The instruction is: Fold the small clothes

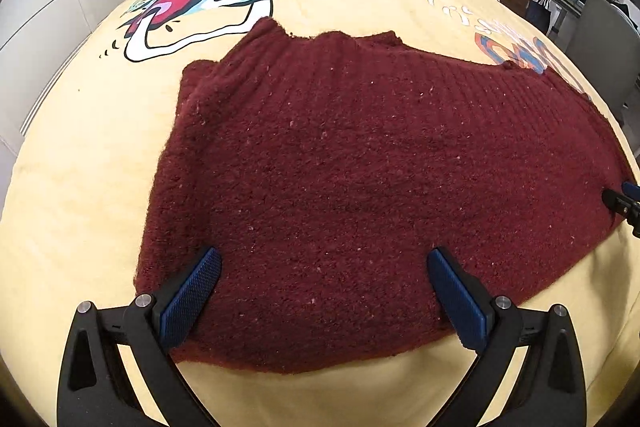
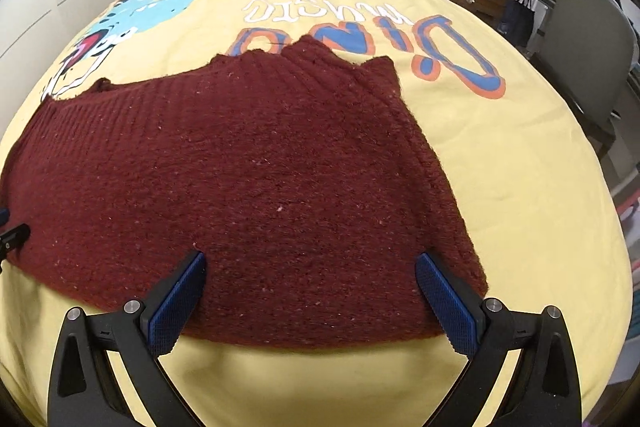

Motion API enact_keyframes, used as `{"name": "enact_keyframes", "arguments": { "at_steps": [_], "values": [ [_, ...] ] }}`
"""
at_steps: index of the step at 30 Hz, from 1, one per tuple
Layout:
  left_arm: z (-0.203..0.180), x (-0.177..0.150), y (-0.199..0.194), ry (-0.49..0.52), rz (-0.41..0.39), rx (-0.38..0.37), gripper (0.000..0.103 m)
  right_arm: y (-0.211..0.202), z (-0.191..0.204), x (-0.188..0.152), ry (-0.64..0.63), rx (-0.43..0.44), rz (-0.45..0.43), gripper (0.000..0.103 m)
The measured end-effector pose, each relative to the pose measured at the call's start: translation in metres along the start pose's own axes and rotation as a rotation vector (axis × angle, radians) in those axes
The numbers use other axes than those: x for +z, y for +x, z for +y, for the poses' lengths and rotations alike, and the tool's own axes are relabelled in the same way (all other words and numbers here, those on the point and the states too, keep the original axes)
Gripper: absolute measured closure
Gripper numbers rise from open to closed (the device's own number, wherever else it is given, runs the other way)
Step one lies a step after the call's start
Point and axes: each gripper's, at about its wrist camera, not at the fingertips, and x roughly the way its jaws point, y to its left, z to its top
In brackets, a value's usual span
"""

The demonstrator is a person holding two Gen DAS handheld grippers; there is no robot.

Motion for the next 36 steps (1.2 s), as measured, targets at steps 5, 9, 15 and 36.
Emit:
{"name": "enact_keyframes", "arguments": {
  "at_steps": [5,9,15,36],
  "values": [
    [0.001,-0.001,0.002,-0.007,0.011,0.001,0.001,0.001,-0.002,-0.002,0.003,0.004,0.000,0.000],
    [0.002,-0.002,0.002,-0.015,0.014,-0.007,0.001,0.002,-0.002,-0.002,0.004,0.003,0.000,0.000],
    [0.001,-0.003,0.003,0.006,0.018,-0.009,0.001,-0.011,0.004,0.000,0.001,0.009,-0.019,0.000],
    [0.107,0.016,-0.028,-0.276,0.124,-0.140,0.001,-0.076,0.040,-0.011,-0.076,0.055,-0.018,0.000]
  ]
}}
